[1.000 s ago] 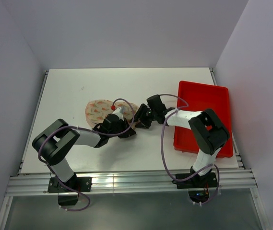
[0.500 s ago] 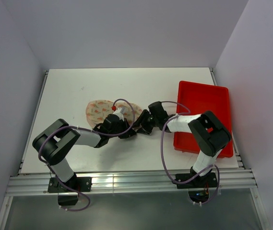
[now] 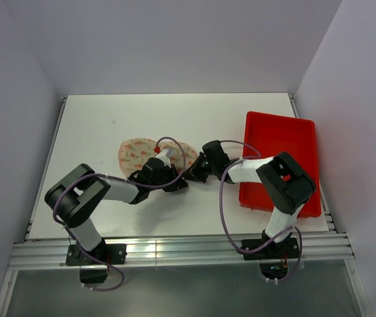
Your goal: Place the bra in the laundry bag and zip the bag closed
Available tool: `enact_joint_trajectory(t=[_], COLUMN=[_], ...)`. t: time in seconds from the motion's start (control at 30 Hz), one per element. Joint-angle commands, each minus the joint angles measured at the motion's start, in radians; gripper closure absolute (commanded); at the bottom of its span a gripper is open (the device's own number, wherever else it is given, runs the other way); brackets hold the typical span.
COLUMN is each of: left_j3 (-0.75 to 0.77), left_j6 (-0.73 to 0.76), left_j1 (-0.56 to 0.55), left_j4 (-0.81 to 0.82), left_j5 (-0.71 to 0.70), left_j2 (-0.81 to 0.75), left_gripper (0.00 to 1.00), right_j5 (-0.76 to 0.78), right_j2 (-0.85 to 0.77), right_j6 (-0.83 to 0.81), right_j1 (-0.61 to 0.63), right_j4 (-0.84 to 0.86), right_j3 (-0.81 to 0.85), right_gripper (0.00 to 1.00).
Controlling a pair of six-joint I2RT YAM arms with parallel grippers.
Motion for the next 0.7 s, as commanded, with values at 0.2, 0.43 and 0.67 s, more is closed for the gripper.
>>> enact_joint_trajectory(t=[0.2,0.43,0.67], left_j3=[-0.085,-0.183,-0.236], left_j6=[-0.004,-0.028,-0.047], left_j1=[0.012,0.082,0.148], left_j4=[0.011,-0.011,-0.06], left_j5=[-0.031,-0.057,-0.099], left_j2=[-0.057,-0.135,-0.23], left_gripper=[1.0,1.0,1.0], right_j5=[0.084,0.055,0.072], right_j2=[0.017,0.017,0.065], right_j6=[-0.086,-0.203,-0.37], right_j1=[-0.015,-0.1,-0.156], right_j4=[-0.057,-0.121,-0.287], right_j3=[0.058,0.097,0.246], right_gripper=[1.0,1.0,1.0])
